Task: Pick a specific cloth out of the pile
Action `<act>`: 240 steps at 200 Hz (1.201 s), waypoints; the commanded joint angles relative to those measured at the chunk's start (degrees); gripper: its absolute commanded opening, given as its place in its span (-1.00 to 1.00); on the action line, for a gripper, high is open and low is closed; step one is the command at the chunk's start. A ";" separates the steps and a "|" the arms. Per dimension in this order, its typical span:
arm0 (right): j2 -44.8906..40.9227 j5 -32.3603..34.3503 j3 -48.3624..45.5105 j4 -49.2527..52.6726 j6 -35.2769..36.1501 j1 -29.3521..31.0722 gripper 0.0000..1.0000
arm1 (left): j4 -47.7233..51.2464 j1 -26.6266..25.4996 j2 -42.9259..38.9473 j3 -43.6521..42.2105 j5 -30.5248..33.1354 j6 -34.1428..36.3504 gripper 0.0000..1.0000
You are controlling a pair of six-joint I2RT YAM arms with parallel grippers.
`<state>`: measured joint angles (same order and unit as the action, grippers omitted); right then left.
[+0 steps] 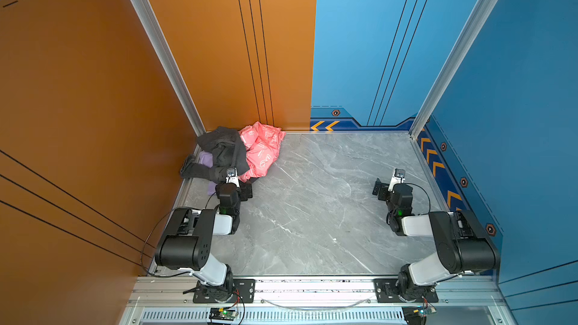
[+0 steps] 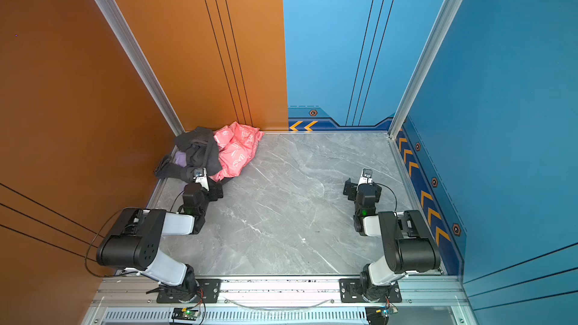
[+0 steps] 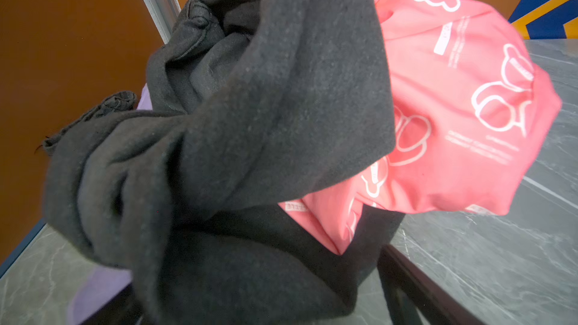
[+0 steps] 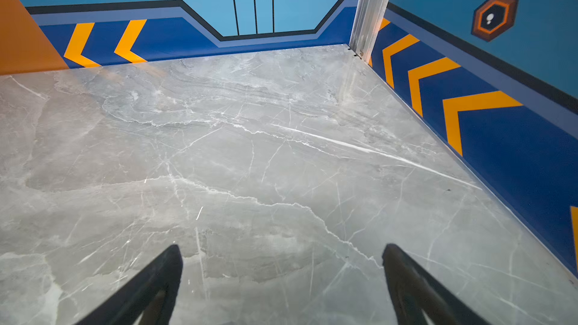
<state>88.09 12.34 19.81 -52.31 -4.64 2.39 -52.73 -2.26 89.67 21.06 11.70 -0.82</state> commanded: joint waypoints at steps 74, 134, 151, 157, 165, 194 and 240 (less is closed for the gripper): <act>0.50 1.71 0.76 -1.30 0.34 0.51 1.00 | -0.36 0.07 -0.02 0.59 -1.50 1.17 0.96; 0.52 1.70 0.89 -1.27 0.40 0.55 1.00 | -0.36 0.11 -0.04 0.63 -1.43 1.12 0.96; 0.50 1.64 0.84 -1.30 0.34 0.51 1.00 | -0.36 0.07 -0.03 0.62 -1.50 1.15 0.96; 0.47 1.71 0.84 -1.29 0.37 0.53 1.00 | -0.36 0.14 -0.08 0.66 -1.52 1.11 0.96; 0.50 1.72 0.90 -1.22 0.42 0.51 1.00 | -0.36 0.15 -0.02 0.59 -1.62 1.13 0.96; 0.50 1.61 0.88 -1.17 0.38 0.51 1.00 | -0.34 0.59 -0.03 0.65 -2.13 0.78 0.96; 0.50 1.59 0.80 -1.14 0.41 0.53 1.00 | -0.27 0.68 -0.12 0.68 -2.22 0.82 0.96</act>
<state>88.09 12.34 19.81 -52.31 -4.64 2.42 -52.73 -1.89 89.67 21.06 10.83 -0.82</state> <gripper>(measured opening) 0.999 0.979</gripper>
